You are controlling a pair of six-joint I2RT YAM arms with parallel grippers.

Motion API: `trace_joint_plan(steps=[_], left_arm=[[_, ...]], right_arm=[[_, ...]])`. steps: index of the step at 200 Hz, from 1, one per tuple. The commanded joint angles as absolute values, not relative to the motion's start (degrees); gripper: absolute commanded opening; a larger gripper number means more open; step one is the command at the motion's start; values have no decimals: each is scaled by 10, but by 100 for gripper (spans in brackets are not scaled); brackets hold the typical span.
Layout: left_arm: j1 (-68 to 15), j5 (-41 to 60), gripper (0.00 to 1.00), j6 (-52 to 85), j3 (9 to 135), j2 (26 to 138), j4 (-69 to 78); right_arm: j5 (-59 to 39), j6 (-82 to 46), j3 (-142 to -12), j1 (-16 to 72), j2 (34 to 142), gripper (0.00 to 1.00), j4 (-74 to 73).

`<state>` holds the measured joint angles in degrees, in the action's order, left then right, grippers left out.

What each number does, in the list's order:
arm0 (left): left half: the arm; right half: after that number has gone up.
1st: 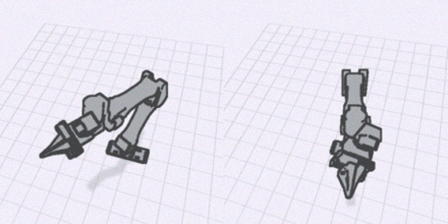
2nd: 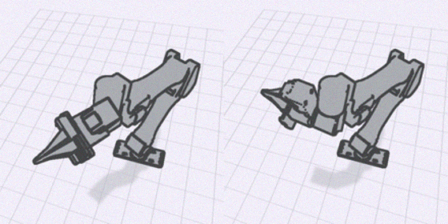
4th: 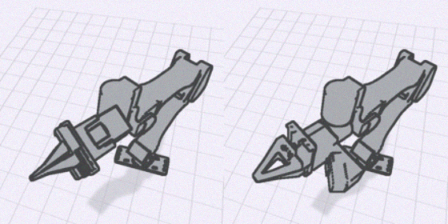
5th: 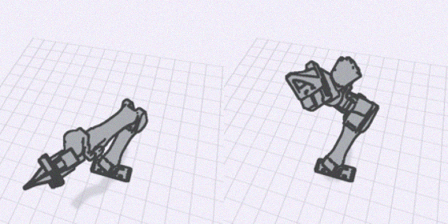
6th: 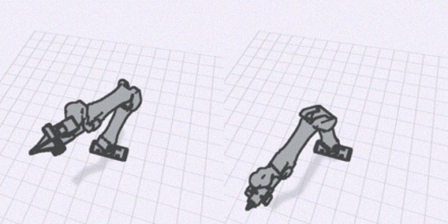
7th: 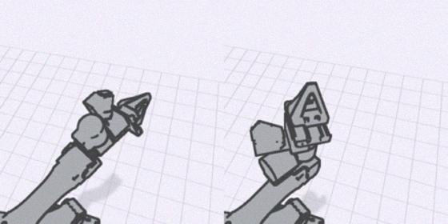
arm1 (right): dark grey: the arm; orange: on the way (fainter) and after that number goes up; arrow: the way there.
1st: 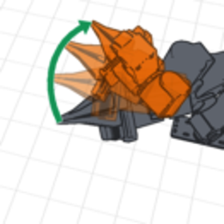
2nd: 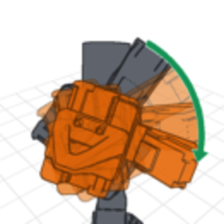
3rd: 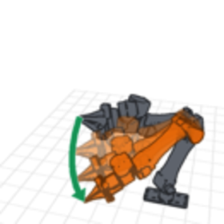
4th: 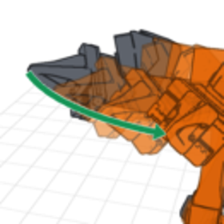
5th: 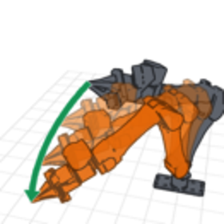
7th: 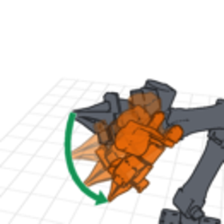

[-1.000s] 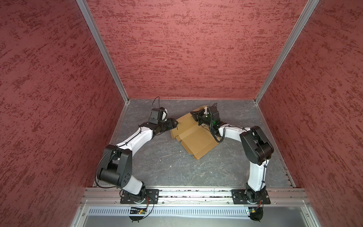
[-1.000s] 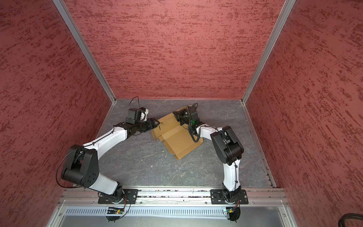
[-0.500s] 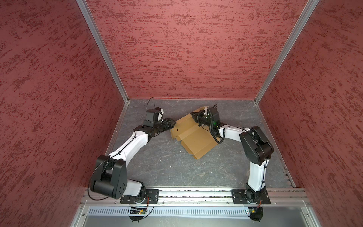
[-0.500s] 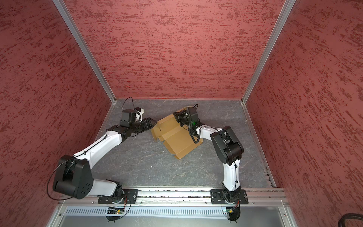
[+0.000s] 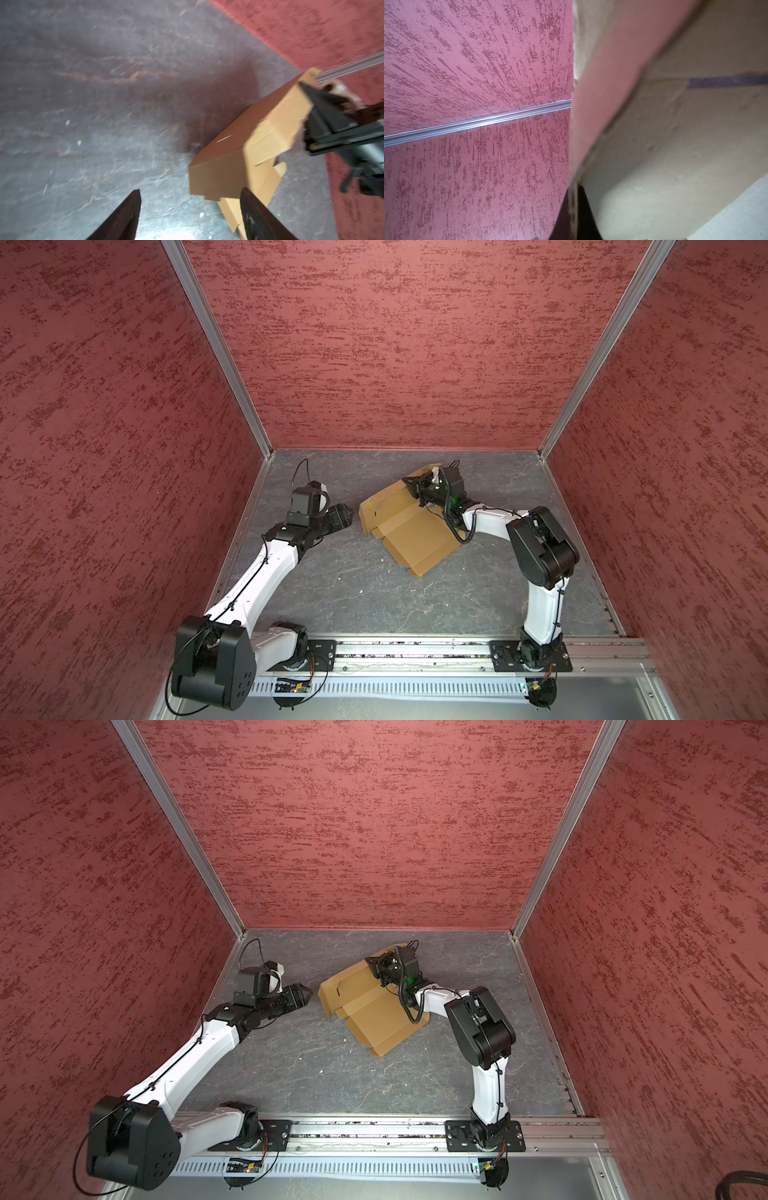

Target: Fold the paper box

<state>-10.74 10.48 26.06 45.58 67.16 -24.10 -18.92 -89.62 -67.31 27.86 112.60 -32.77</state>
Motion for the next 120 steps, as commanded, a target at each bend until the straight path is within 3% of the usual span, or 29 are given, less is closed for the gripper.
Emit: trace_joint_plan(steps=[1, 48, 120], left_arm=[[-128, 42, 75, 247, 451, 679, -272], [-198, -25, 74, 249, 456, 736, -246], [-229, -62, 73, 248, 461, 787, -178]], right_arm=[[-193, -911, -667, 277, 1114, 6, -364], [-197, -911, -667, 276, 1112, 6, -375], [-204, -902, -638, 276, 1103, 6, -399]])
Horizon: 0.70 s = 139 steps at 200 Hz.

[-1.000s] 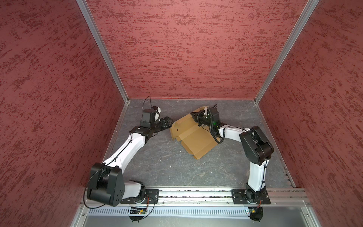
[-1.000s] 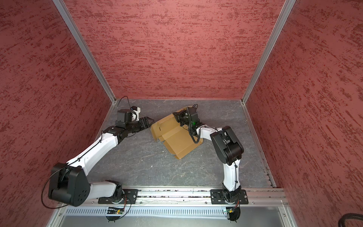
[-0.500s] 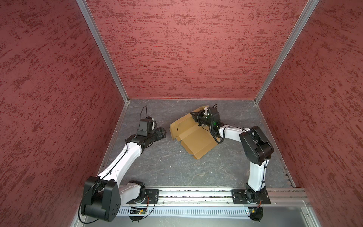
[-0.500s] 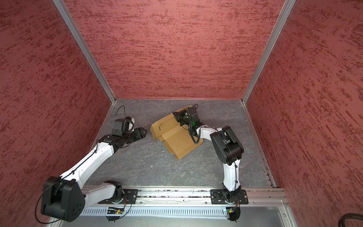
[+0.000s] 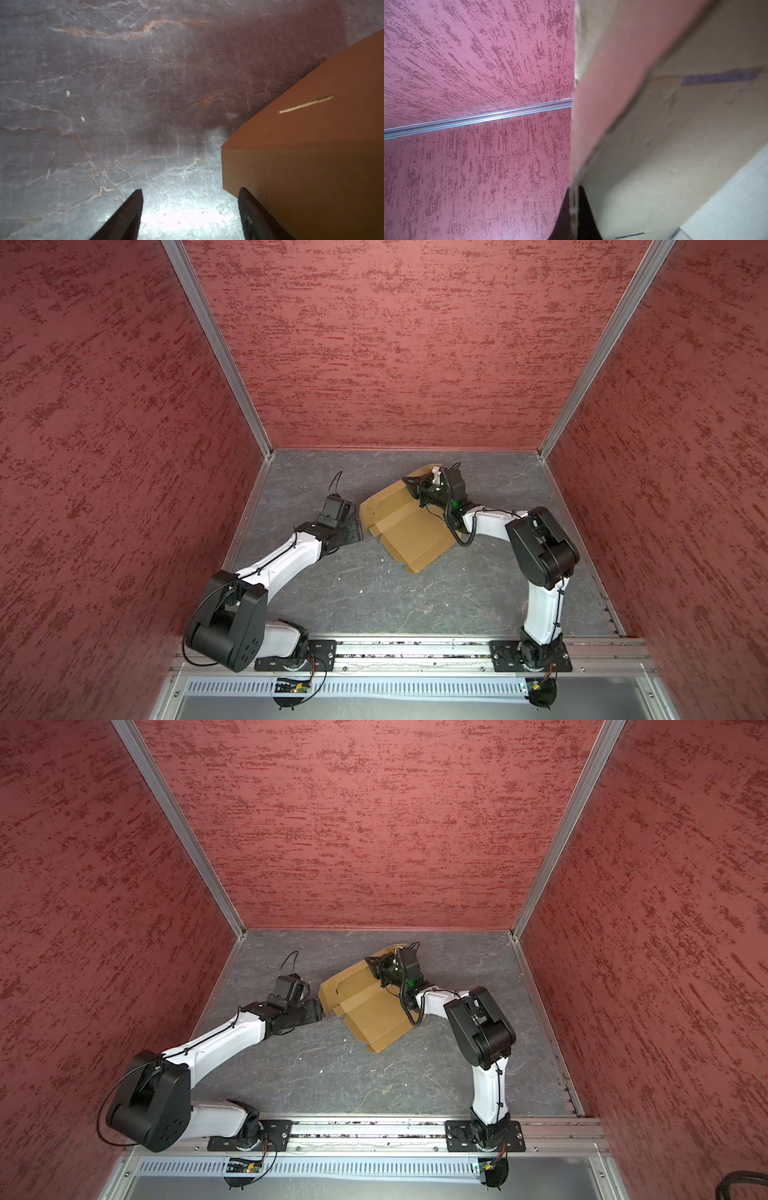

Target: Fold the paper box

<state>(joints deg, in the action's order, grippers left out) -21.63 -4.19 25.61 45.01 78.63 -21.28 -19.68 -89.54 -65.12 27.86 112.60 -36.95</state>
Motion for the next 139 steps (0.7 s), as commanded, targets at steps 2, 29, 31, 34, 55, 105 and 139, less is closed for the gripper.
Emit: trace_joint_plan(steps=[2, 29, 31, 34, 55, 105, 139], left_arm=[[-230, -62, 73, 248, 461, 788, -177], [-234, -61, 73, 244, 457, 791, -165], [-234, -60, 73, 243, 457, 791, -163], [-234, -60, 73, 243, 457, 792, -163], [-238, -55, 73, 240, 453, 797, -153], [-254, -55, 72, 233, 449, 815, -133], [-269, -63, 72, 229, 446, 830, -109]], right_arm=[[-204, -900, -637, 276, 1103, 6, -399], [-202, -890, -623, 276, 1100, 6, -405], [-202, -890, -623, 276, 1102, 6, -406], [-202, -890, -622, 276, 1103, 6, -407], [-203, -898, -615, 276, 1111, 6, -423], [-203, -903, -610, 275, 1119, 6, -436], [-205, -905, -606, 275, 1121, 5, -443]])
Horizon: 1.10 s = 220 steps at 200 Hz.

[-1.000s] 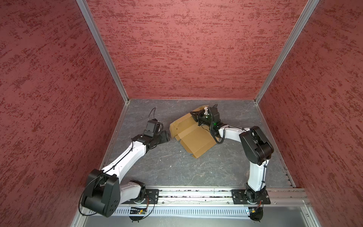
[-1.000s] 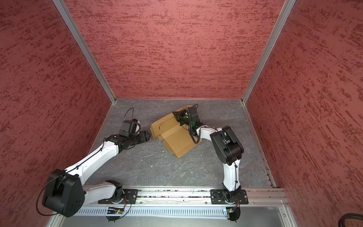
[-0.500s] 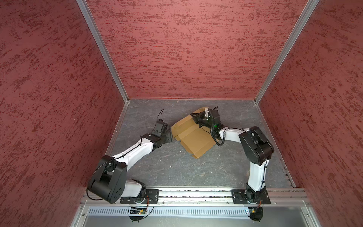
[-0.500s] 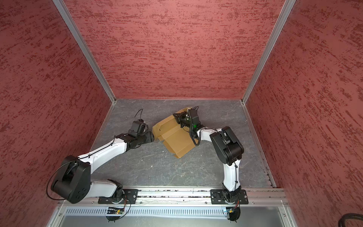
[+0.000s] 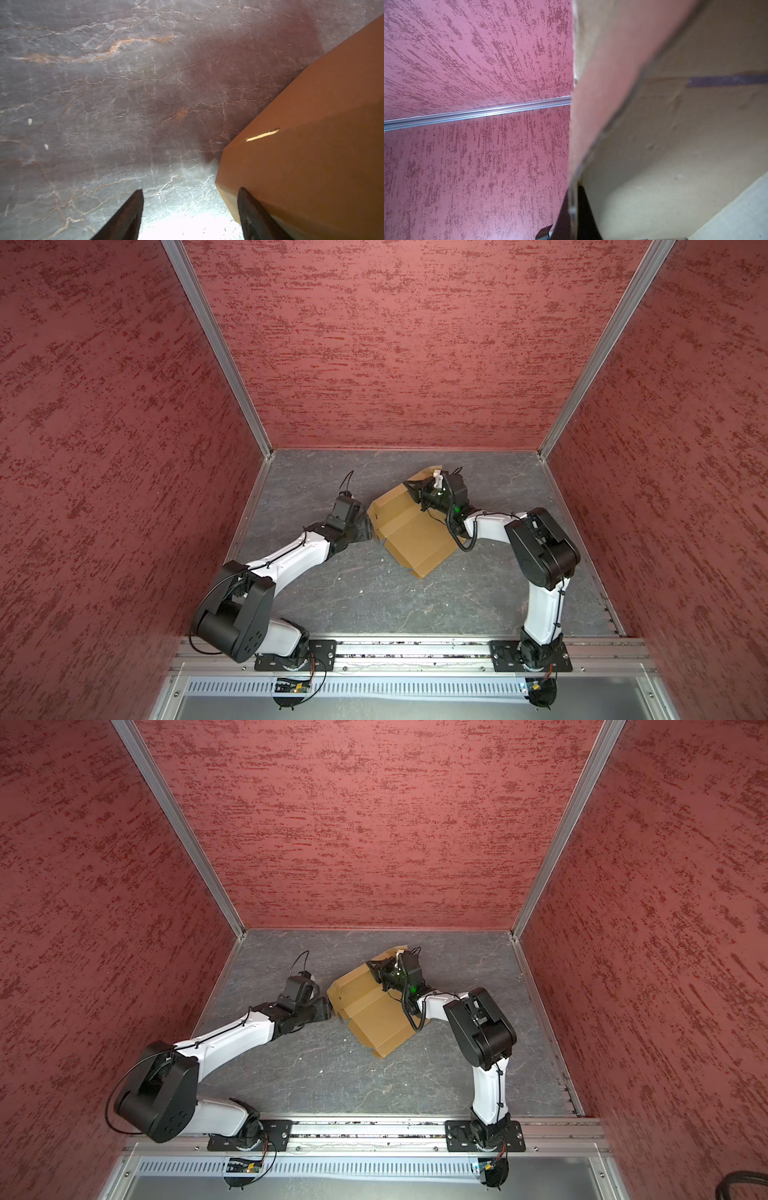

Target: Fold the paper box

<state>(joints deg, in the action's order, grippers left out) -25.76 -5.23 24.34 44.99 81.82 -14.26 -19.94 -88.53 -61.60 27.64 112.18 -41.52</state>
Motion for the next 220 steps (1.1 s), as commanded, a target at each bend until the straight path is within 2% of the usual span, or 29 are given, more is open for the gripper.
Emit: trace_joint_plan(steps=[1, 220], left_arm=[[-269, -63, 72, 229, 446, 830, -108], [-350, -100, 65, 247, 468, 878, 0]], right_arm=[[-205, -905, -606, 275, 1121, 5, -443], [-201, -918, -593, 275, 1131, 5, -471]])
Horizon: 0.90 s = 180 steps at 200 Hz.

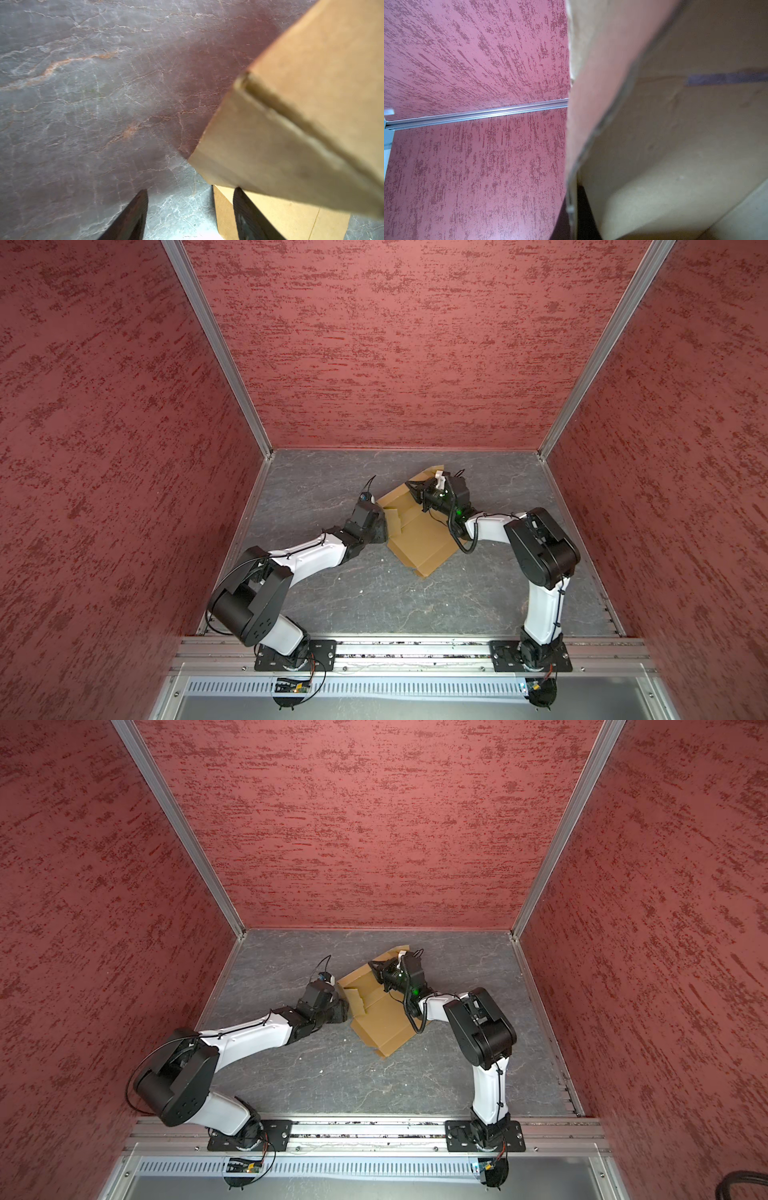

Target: Fold the paper box

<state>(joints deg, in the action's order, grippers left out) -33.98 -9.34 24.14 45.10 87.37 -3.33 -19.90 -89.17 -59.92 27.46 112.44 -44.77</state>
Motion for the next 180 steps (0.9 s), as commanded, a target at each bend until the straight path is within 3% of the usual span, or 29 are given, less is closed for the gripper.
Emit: trace_joint_plan(steps=[1, 180], left_arm=[[-349, -100, 65, 247, 468, 878, 0], [-363, -67, 65, 214, 452, 859, 52]], right_arm=[[-201, -919, -593, 275, 1131, 5, -471], [-197, -919, -591, 275, 1124, 5, -471]])
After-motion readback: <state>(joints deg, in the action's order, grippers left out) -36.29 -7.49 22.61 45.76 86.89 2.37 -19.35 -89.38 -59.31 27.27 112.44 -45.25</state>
